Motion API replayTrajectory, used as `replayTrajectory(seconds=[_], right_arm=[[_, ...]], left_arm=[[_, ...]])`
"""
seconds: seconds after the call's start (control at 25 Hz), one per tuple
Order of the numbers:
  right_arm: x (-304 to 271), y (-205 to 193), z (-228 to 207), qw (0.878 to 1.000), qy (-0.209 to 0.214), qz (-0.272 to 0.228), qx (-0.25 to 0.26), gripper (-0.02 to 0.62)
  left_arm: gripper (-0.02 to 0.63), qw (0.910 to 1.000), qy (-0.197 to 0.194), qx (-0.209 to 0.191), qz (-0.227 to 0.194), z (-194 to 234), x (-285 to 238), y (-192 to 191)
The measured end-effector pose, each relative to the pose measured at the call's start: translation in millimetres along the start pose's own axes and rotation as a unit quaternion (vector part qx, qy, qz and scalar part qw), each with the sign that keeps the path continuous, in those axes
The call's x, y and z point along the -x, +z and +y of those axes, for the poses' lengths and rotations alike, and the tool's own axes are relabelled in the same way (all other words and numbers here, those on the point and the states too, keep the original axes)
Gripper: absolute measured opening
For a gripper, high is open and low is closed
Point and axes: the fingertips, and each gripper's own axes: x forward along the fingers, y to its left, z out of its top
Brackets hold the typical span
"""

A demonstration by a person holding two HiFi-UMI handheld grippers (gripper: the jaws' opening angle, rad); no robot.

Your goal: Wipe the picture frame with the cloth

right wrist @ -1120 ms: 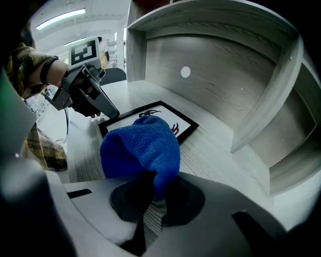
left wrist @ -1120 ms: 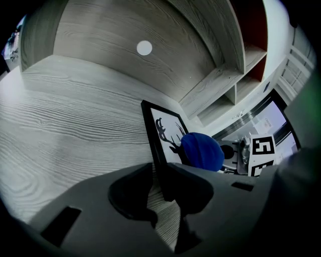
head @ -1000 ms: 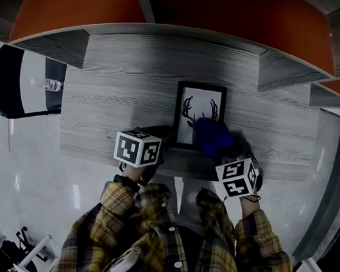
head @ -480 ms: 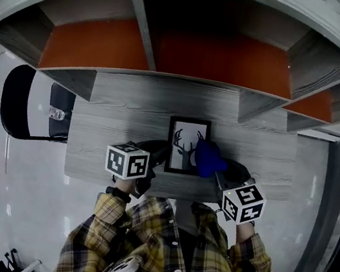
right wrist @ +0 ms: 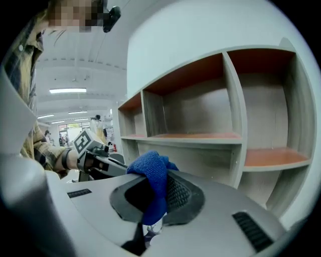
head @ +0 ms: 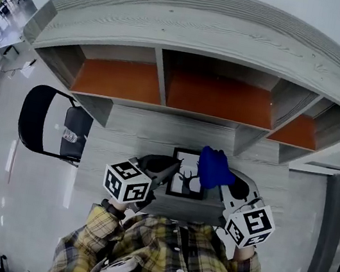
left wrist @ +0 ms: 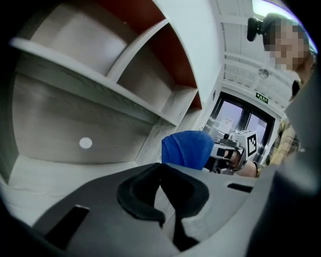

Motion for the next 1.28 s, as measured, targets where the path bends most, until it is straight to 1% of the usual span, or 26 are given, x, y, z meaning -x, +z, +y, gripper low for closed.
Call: replayTrajectory(seconds=[0.08, 0.24, 0.36, 0.64, 0.88, 1.04, 1.28], right_arm=[[5.6, 17.3, 7.4, 1.000, 0.011, -0.020, 0.008, 0.034], [16.2, 42.6, 19.2, 0.998, 0.026, -0.053, 0.008, 0.034], [19.0, 48.8, 23.4, 0.997, 0.031, -0.062, 0.015, 0.034], [26.0, 48.9, 31.2, 0.997, 0.042, -0.060, 0.020, 0.034], [14.9, 42.8, 40.1, 0.998, 0.042, -0.050, 0.017, 0.034], [14.1, 38.7, 44.0, 0.998, 0.046, -0.044, 0.015, 0.034], [11.1, 32.2, 43.5, 0.998, 0.051, -0.037, 0.013, 0.034]], left_arm=[[0.005, 0.9995, 0.004, -0.024, -0.020, -11.8, 10.5, 21.1], [0.005, 0.9966, 0.002, -0.044, -0.069, -34.6, 28.6, 59.9], [0.005, 0.9943, 0.002, -0.059, -0.089, -45.6, 35.1, 74.8], [0.005, 0.9926, 0.005, -0.079, -0.092, -60.7, 37.5, 78.8], [0.005, 0.9910, 0.004, -0.098, -0.092, -49.7, 47.0, 82.5], [0.005, 0.9880, 0.018, -0.128, -0.085, -44.9, 49.4, 87.5], [0.005, 0.9877, 0.017, -0.129, -0.086, -45.7, 43.1, 88.3]])
